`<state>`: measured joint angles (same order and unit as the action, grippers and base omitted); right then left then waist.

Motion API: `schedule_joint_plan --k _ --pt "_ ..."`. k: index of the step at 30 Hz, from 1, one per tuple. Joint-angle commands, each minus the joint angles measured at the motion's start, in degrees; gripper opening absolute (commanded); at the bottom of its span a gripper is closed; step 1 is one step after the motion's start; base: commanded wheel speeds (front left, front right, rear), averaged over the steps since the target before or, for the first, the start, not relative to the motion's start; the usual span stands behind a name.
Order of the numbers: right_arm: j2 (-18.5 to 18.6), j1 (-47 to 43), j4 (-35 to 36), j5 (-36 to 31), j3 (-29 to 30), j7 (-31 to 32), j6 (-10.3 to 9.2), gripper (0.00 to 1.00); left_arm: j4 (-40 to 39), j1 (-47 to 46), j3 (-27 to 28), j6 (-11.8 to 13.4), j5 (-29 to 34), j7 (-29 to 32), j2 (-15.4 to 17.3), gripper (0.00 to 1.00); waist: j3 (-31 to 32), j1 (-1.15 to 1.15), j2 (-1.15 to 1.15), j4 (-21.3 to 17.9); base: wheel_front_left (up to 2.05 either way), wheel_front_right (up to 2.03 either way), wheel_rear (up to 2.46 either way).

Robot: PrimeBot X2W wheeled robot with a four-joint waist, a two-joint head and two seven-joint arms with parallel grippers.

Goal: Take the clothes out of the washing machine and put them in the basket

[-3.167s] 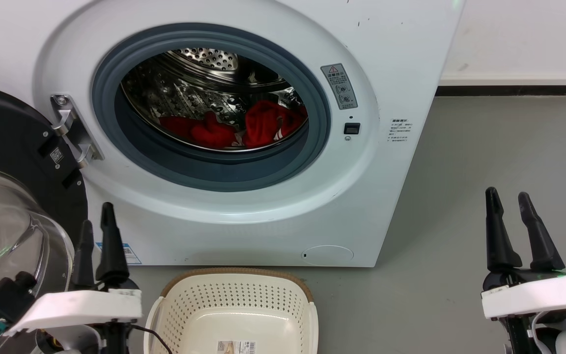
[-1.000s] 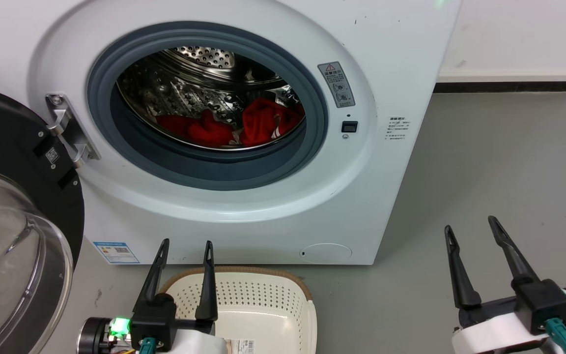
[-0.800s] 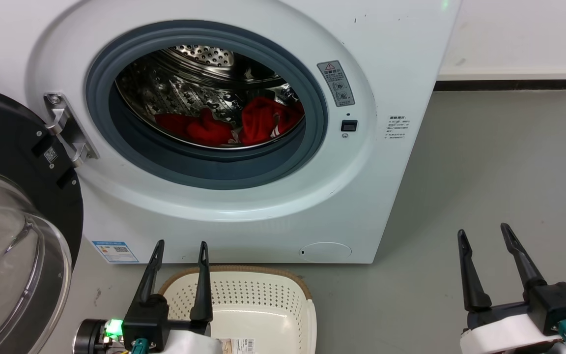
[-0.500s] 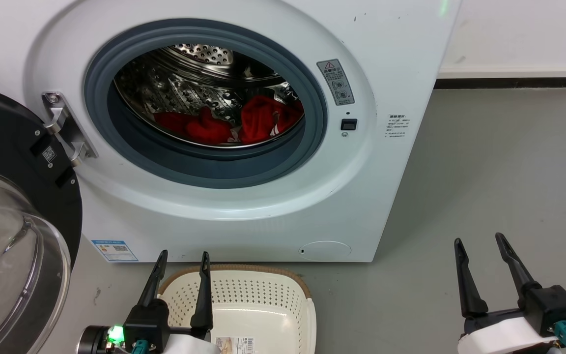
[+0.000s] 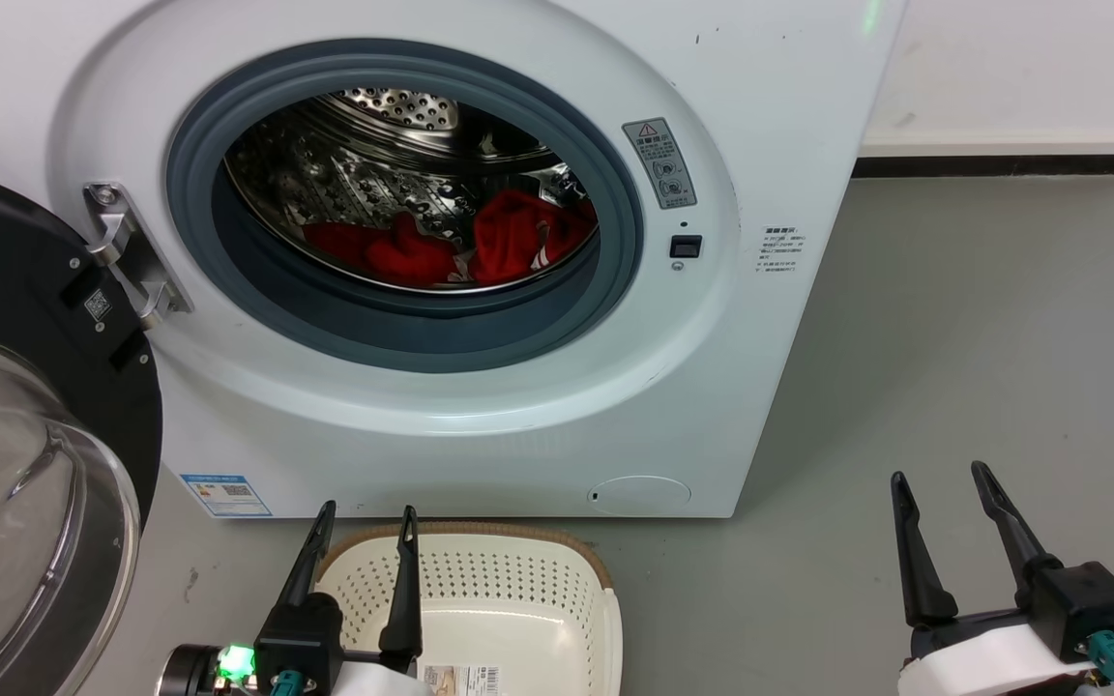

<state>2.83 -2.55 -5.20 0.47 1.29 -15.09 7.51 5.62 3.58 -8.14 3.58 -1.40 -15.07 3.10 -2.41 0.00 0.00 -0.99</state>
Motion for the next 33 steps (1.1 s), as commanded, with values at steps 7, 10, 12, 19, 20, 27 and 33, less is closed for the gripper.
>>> schedule_joint_plan --k 7,10,12,19,20,27,33 --pt "0.1 0.4 -0.15 0.2 -0.1 -0.12 -0.04 1.0 -0.29 -0.13 0.35 0.33 0.67 -0.16 -0.11 1.0 0.18 0.0 0.0 -0.06 0.0 0.0 0.0" --pt "0.1 0.7 -0.29 0.33 -0.21 -0.12 -0.04 1.0 -0.5 -0.16 0.5 0.58 0.92 -0.16 -0.13 1.0 0.07 0.0 0.0 -0.31 0.0 0.0 0.0" --pt "0.1 0.94 -0.55 0.33 -0.26 -0.12 -0.04 1.0 -0.51 0.05 0.58 0.33 0.75 -0.15 -0.04 1.0 -0.22 0.0 0.0 -0.9 0.0 0.0 0.0" --pt "0.06 4.63 -2.02 1.25 0.77 -0.12 -0.04 1.0 1.74 -5.35 2.66 -2.12 0.53 -0.15 2.95 1.0 -6.35 0.0 0.0 -5.4 0.0 0.0 0.0" --pt "0.08 5.25 -1.74 1.67 0.65 -0.12 -0.04 1.0 2.17 -6.56 3.1 -2.54 0.49 -0.15 3.68 1.0 -7.59 0.0 0.0 -6.21 0.0 0.0 0.0" --pt "0.05 9.65 -0.09 4.95 -0.6 -0.12 -0.05 1.0 7.97 -17.8 6.14 -5.75 1.61 -0.15 11.73 1.0 -16.76 0.0 0.0 -12.88 0.0 0.0 0.0" --pt "0.02 11.62 1.67 7.88 -1.32 -0.12 -0.04 1.0 17.56 -31.92 6.92 -8.78 2.02 2.92 19.73 1.0 -23.53 0.0 0.0 -17.44 0.0 0.0 0.0"
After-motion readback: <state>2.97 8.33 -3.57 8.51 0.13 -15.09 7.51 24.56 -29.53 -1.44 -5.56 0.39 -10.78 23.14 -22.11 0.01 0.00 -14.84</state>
